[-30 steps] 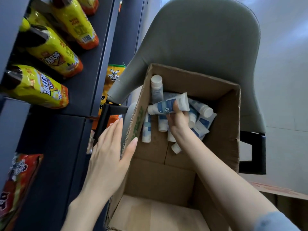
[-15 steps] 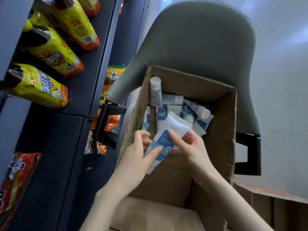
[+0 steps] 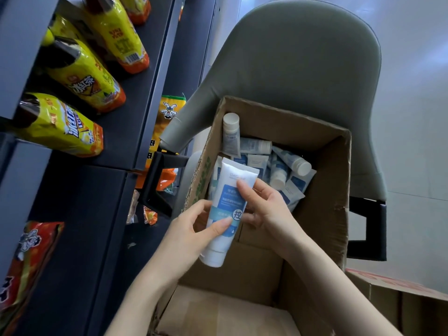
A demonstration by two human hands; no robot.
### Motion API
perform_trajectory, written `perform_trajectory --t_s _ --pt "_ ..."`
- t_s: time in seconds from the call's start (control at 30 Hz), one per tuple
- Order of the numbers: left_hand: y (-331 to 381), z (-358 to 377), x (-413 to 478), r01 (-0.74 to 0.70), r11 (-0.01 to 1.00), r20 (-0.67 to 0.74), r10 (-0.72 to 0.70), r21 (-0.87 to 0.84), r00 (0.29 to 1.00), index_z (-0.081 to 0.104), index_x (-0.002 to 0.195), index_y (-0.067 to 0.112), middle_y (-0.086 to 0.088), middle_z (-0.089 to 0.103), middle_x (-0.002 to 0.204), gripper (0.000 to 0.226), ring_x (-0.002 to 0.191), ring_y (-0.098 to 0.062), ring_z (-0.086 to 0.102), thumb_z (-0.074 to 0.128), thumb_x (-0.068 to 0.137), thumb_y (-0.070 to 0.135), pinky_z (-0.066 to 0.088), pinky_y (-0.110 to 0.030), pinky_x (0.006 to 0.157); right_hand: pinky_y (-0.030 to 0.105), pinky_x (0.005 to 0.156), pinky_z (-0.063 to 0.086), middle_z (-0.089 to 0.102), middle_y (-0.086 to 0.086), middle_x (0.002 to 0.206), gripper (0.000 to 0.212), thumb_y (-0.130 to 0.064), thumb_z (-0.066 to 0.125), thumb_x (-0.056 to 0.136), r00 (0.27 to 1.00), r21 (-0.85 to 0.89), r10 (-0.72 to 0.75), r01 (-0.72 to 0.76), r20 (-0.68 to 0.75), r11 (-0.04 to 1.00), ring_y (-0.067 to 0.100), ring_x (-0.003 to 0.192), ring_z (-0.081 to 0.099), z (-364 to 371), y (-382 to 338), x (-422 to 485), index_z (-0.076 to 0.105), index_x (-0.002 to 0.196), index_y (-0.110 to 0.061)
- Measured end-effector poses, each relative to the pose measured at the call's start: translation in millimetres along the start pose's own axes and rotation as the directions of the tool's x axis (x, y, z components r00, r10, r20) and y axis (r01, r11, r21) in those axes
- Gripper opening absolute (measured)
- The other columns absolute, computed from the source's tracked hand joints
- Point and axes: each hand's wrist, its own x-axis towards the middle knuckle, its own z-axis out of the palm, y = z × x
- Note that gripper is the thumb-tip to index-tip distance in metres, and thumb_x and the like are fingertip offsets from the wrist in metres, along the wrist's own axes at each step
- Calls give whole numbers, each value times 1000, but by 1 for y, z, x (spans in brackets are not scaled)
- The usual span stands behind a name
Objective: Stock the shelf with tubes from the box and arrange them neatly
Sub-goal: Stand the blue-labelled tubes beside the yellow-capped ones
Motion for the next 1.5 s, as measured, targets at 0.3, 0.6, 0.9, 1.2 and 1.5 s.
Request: perform_trajectory --t_s 0.3,0.6,0.9,1.2,1.5 --pt "0 -37 -5 -18 990 -173 -6 -137 985 65 97 44 9 71 99 30 92 -10 68 70 69 54 55 -33 74 37 87 52 59 19 109 34 -20 55 95 907 748 404 -187 -118 637 25 120 54 -16 -21 99 54 123 -1" --pt "-2 -54 -4 -11 988 -254 -29 -156 967 66 95 45 10 72 98 28 89 -9 68 67 67 47 53 -29 70 31 86 50 58 11 122 45 -31 61 90 793 771 603 -330 -87 545 20 117 57 -16 -28 172 54 126 -5" --pt "-6 -56 0 0 987 -294 -49 -163 955 65 96 47 12 71 100 27 92 -10 67 67 69 46 54 -38 81 37 90 52 58 20 122 40 -12 65 85 754 741 653 -398 -72 541 29 113 59 -33 -13 184 51 120 3" --pt "-8 -53 -21 -9 977 -335 -64 -212 940 68 97 38 7 72 99 28 90 -13 68 67 70 43 56 -35 79 36 73 59 68 12 100 20 -1 55 90 907 137 420 -420 30 897 23 87 70 -39 15 129 56 109 -5" --pt "-17 -37 -70 -94 927 -379 -54 -362 924 64 102 22 2 74 95 31 82 -10 71 66 73 32 53 -17 59 33 70 59 67 10 118 56 -17 64 81 953 -50 206 -200 224 978 24 94 69 -18 1 40 45 134 -17"
